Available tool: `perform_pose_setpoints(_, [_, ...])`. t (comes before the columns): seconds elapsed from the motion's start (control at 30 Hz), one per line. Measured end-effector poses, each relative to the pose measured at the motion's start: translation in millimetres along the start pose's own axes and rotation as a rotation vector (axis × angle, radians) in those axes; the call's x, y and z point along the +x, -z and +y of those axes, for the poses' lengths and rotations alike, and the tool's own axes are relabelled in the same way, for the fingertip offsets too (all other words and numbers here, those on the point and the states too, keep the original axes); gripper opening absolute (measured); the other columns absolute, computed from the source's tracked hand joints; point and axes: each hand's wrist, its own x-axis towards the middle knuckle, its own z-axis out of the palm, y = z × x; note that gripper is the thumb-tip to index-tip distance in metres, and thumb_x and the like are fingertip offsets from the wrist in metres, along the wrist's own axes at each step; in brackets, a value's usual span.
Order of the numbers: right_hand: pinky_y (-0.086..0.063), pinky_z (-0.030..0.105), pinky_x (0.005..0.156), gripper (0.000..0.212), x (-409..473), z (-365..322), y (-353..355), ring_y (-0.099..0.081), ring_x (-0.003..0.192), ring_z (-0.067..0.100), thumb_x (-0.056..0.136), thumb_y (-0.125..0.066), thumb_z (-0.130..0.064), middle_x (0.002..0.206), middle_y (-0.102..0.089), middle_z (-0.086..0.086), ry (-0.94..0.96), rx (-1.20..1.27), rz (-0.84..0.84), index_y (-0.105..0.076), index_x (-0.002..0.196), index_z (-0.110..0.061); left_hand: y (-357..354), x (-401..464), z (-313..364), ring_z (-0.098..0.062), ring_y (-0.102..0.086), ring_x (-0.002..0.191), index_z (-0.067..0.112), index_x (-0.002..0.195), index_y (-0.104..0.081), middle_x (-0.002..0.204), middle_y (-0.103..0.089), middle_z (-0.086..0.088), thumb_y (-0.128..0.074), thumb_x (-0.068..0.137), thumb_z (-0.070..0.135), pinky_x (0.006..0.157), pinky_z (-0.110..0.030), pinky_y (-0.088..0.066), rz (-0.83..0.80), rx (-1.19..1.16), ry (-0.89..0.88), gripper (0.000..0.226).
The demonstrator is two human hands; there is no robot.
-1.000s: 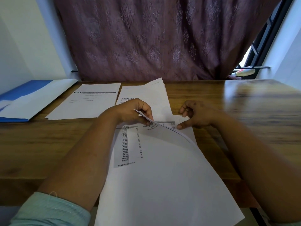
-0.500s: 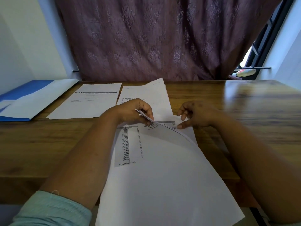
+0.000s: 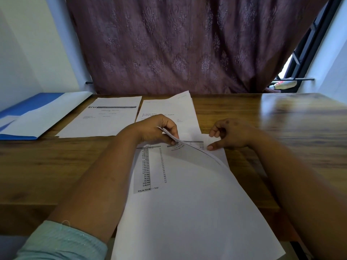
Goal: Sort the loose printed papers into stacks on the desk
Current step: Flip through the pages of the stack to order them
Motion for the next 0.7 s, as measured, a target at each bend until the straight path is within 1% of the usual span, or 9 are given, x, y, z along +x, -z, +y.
perform_pose_setpoints(0.17, [-0.043,0.022,0.074,0.049,1.5,1.2,-0.1,-0.054,0.096,0.016,0.069,-0.082,-0.045,0.102,-0.056,-0.005,-0.023,-0.013,0.003,-0.06,0.107,-0.022,0.0,-0.4,0.2,-0.01,-0.069,0.076,0.02,0.079,-0.076,0.081,-0.074,0.004,-0.075,0.081,-0.003,0.068,-0.018,-0.052,-0.006,-0.002,0.001,0.022])
perform_pose_setpoints(0.3, [-0.048,0.026,0.08,0.051,1.8,0.3,-0.9,-0.055,0.096,0.017,0.069,-0.083,-0.044,0.102,-0.056,-0.005,-0.037,0.023,-0.002,-0.056,0.107,-0.023,0.1,-0.3,0.6,-0.009,-0.069,0.075,0.019,0.08,-0.076,0.081,-0.074,0.004,-0.074,0.082,-0.003,0.068,-0.018,-0.052,-0.009,-0.006,-0.003,0.022])
perform_pose_setpoints(0.43, [-0.043,0.023,0.077,0.047,0.2,-1.8,-0.3,-0.054,0.097,0.016,0.071,-0.081,-0.045,0.104,-0.056,-0.004,-0.028,-0.012,0.004,-0.06,0.107,-0.022,0.3,0.1,-0.5,-0.009,-0.069,0.076,0.018,0.08,-0.076,0.081,-0.074,0.004,-0.075,0.081,-0.002,0.068,-0.018,-0.052,-0.012,-0.005,-0.007,0.021])
perform_pose_setpoints(0.57, [-0.043,0.024,0.078,0.048,-1.2,-3.0,-0.2,-0.054,0.096,0.016,0.069,-0.082,-0.045,0.102,-0.057,-0.004,-0.032,-0.005,0.02,-0.063,0.106,-0.021,0.3,0.9,-0.9,-0.009,-0.069,0.076,0.021,0.079,-0.077,0.082,-0.074,0.004,-0.076,0.082,0.001,0.069,-0.019,-0.052,-0.016,0.009,-0.008,0.021])
perform_pose_setpoints(0.7, [-0.043,0.022,0.074,0.046,-0.5,-4.3,-0.4,-0.055,0.095,0.015,0.07,-0.081,-0.046,0.101,-0.057,-0.004,-0.039,-0.015,0.008,-0.062,0.105,-0.022,0.3,1.4,-0.9,-0.009,-0.069,0.075,0.02,0.079,-0.077,0.081,-0.074,0.005,-0.076,0.082,0.0,0.068,-0.018,-0.052,-0.012,0.007,-0.003,0.02])
